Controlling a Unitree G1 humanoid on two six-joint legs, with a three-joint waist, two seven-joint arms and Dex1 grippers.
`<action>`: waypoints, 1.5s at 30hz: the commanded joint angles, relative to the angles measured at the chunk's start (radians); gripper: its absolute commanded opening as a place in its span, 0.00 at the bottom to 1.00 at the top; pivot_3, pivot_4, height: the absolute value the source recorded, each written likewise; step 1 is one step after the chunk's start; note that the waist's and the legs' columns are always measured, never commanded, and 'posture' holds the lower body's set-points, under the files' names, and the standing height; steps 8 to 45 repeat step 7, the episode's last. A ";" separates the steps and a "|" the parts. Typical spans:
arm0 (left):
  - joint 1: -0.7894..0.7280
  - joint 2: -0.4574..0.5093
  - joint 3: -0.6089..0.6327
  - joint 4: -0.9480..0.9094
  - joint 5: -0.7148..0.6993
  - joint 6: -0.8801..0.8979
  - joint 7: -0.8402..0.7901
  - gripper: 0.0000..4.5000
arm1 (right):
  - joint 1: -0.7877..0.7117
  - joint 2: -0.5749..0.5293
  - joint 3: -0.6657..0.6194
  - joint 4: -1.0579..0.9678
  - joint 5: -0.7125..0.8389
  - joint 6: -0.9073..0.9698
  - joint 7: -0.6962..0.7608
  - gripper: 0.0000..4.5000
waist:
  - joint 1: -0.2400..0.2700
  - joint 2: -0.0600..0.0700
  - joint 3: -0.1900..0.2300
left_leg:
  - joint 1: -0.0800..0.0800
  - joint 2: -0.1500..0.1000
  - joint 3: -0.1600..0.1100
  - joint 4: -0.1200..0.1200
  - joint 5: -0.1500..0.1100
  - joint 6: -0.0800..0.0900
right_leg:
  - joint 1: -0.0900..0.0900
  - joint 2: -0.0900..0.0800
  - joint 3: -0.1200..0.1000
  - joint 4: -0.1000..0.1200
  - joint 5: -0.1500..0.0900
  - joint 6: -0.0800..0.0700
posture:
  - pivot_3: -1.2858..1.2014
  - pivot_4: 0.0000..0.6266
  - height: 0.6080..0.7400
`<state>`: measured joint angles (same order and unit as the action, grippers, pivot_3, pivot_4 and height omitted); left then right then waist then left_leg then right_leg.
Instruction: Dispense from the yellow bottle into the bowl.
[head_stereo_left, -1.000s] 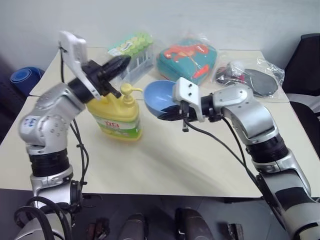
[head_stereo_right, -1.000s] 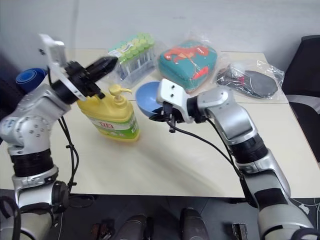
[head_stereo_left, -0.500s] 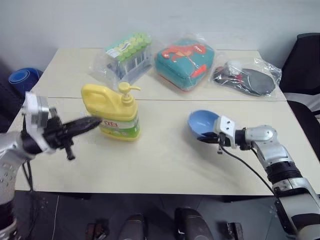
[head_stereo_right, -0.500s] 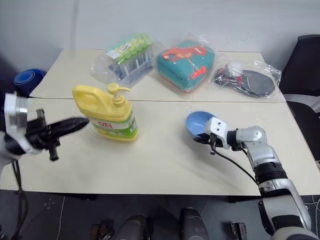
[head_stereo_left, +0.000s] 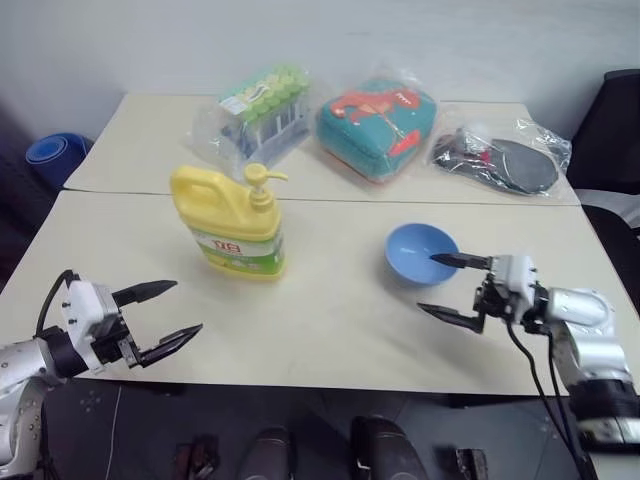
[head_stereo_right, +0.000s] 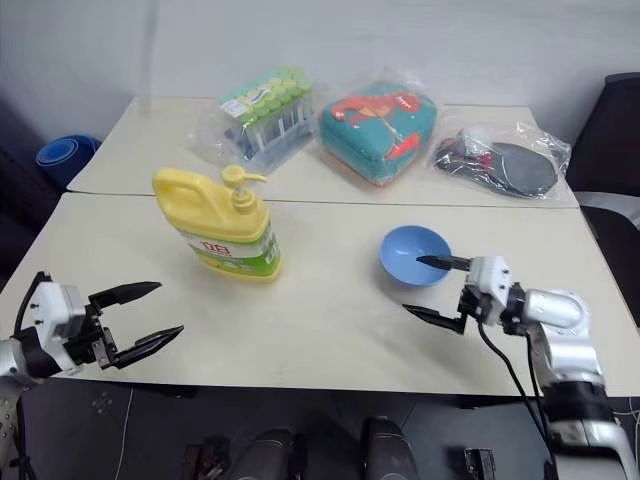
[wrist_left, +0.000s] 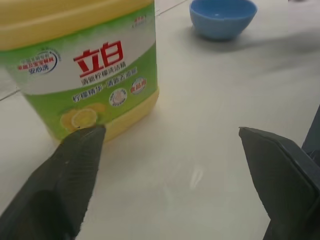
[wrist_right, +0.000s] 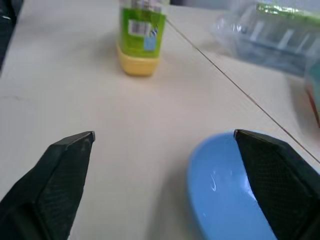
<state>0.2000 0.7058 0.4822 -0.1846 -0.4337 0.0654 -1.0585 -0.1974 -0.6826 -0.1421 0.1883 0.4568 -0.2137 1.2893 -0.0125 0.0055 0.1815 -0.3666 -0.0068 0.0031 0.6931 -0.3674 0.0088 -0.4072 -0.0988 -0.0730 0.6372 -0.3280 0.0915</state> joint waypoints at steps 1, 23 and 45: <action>0.043 -0.021 -0.018 0.033 0.094 -0.136 0.034 0.97 | 0.153 -0.017 -0.090 -0.164 0.050 0.017 -0.042 0.99 | 0.010 0.000 0.000 | 0.000 0.000 0.000 0.000 0.000 0.000 | 0.000 0.000 0.000 0.000 0.000 0.000 | 0.52 0.24 1.00; 0.089 -0.054 -0.049 0.068 0.134 -0.210 0.073 0.97 | 0.359 0.013 -0.107 -0.239 -0.006 -0.073 -0.069 0.99 | 0.013 0.000 0.001 | 0.015 0.000 0.002 -0.005 -0.002 0.003 | 0.016 0.000 0.001 -0.009 0.000 0.000 | 0.52 0.24 1.00; 0.089 -0.054 -0.049 0.068 0.134 -0.210 0.073 0.97 | 0.359 0.013 -0.107 -0.239 -0.006 -0.073 -0.069 0.99 | 0.013 0.000 0.001 | 0.015 0.000 0.002 -0.005 -0.002 0.003 | 0.016 0.000 0.001 -0.009 0.000 0.000 | 0.52 0.24 1.00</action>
